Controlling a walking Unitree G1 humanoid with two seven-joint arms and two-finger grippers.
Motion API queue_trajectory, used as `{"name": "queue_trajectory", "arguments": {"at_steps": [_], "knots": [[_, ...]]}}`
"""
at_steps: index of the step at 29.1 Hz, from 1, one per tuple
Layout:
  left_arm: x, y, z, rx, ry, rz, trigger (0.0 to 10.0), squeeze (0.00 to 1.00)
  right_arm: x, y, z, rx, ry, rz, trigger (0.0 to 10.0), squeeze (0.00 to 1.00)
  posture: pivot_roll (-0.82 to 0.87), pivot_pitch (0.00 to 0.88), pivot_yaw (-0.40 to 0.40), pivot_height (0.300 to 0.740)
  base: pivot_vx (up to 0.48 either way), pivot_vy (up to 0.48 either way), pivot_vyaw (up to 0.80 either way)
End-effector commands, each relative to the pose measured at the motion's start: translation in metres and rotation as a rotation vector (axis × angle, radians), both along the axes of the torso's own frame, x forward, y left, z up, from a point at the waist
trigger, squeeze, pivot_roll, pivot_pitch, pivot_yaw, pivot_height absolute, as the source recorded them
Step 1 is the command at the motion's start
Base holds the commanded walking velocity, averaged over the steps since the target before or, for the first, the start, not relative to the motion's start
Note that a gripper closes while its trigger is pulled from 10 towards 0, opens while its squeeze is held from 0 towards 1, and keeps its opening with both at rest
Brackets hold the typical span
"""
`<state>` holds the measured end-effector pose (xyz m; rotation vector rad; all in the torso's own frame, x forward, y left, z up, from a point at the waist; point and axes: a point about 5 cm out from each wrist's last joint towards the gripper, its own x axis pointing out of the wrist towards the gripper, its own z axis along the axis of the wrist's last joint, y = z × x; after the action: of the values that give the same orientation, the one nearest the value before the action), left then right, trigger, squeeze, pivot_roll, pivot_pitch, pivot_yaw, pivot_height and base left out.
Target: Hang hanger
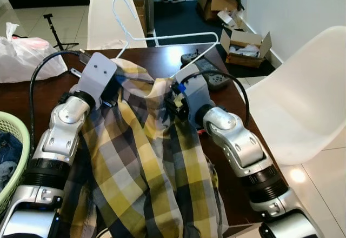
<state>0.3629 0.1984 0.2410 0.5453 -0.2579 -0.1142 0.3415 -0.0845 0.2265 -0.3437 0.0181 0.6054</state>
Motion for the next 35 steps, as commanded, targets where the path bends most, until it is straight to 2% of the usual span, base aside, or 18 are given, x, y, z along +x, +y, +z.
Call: {"name": "queue_trajectory", "arguments": {"at_steps": [1,6,8,9,10,11,12,14,15,16,17,19,20,21,24,27,29,35], "knots": [[-0.002,0.000,-0.002,0.015,0.005,0.004,10.0,0.00,-0.004,0.004,-0.001,0.015,0.015,0.037,10.0,1.00,-0.02,0.167,-0.007,0.740,0.000,0.000,0.00],[-0.009,-0.010,-0.019,0.094,0.069,-0.104,10.0,0.00,-0.022,-0.022,0.019,0.135,-0.040,0.216,10.0,1.00,-0.02,0.175,-0.004,0.740,0.000,0.000,0.00],[-0.009,-0.010,-0.019,0.094,0.069,-0.104,10.0,0.00,-0.022,-0.022,0.019,0.135,-0.040,0.216,10.0,1.00,-0.02,0.175,-0.004,0.740,0.000,0.000,0.00],[-0.017,-0.013,-0.033,0.229,0.099,-0.163,10.0,0.00,-0.033,-0.035,0.052,0.381,-0.120,0.278,10.0,0.73,-0.02,0.179,-0.002,0.740,0.000,0.000,0.00],[-0.017,-0.013,-0.033,0.229,0.099,-0.163,10.0,0.00,-0.033,-0.035,0.052,0.381,-0.120,0.278,10.0,0.73,-0.02,0.179,-0.002,0.740,0.000,0.000,0.00],[-0.019,-0.011,-0.036,0.256,0.103,-0.169,10.0,0.00,-0.036,-0.038,0.061,0.460,-0.138,0.294,10.0,0.73,-0.02,0.179,-0.002,0.740,0.000,0.000,0.00],[-0.021,-0.009,-0.038,0.276,0.108,-0.167,10.0,0.00,-0.039,-0.041,0.067,0.509,-0.160,0.307,10.0,0.64,-0.02,0.179,0.000,0.740,0.000,0.000,0.00],[-0.022,-0.006,-0.039,0.287,0.109,-0.166,10.0,0.00,-0.040,-0.043,0.070,0.527,-0.175,0.314,10.0,0.63,-0.02,0.179,0.000,0.740,0.000,0.000,0.00],[-0.025,-0.004,-0.040,0.313,0.107,-0.168,10.0,0.00,-0.041,-0.045,0.072,0.527,-0.186,0.316,10.0,0.55,-0.02,0.181,0.000,0.740,0.000,0.000,0.00],[-0.027,-0.003,-0.040,0.331,0.105,-0.171,10.0,0.00,-0.040,-0.047,0.071,0.506,-0.193,0.305,10.0,0.32,-0.02,0.182,0.000,0.740,0.000,0.000,0.00],[-0.028,-0.002,-0.041,0.342,0.102,-0.174,10.0,0.00,-0.039,-0.049,0.070,0.477,-0.195,0.291,10.0,0.25,-0.01,0.183,0.002,0.740,0.000,0.000,0.00],[-0.028,-0.002,-0.041,0.342,0.102,-0.174,10.0,0.00,-0.039,-0.049,0.070,0.477,-0.195,0.291,10.0,0.25,-0.01,0.183,0.002,0.740,0.000,0.000,0.00],[-0.032,-0.001,-0.041,0.384,0.092,-0.179,10.0,0.00,-0.036,-0.050,0.054,0.278,-0.170,0.274,10.0,0.00,-0.01,0.182,0.000,0.740,0.000,0.000,0.00],[-0.032,-0.001,-0.041,0.384,0.092,-0.179,10.0,0.00,-0.036,-0.050,0.054,0.278,-0.170,0.274,10.0,0.00,-0.01,0.182,0.000,0.740,0.000,0.000,0.00],[-0.034,0.000,-0.041,0.411,0.081,-0.177,10.0,0.00,-0.039,-0.051,0.037,0.094,-0.126,0.303,10.0,0.00,-0.01,0.181,-0.001,0.740,0.000,0.000,0.00],[-0.034,0.002,-0.040,0.413,0.076,-0.170,10.0,0.00,-0.042,-0.051,0.037,0.100,-0.106,0.324,10.0,0.00,-0.01,0.181,-0.001,0.740,0.000,0.000,0.00],[-0.033,0.005,-0.036,0.409,0.062,-0.140,10.0,0.00,-0.059,-0.059,0.030,0.038,-0.019,0.427,10.0,0.00,-0.01,0.178,-0.003,0.740,0.000,0.000,0.00],[-0.030,0.010,-0.032,0.403,0.050,-0.096,10.0,0.00,-0.079,-0.077,0.035,0.078,0.058,0.529,10.0,0.00,-0.01,0.178,-0.004,0.740,0.000,0.000,0.00]]}}
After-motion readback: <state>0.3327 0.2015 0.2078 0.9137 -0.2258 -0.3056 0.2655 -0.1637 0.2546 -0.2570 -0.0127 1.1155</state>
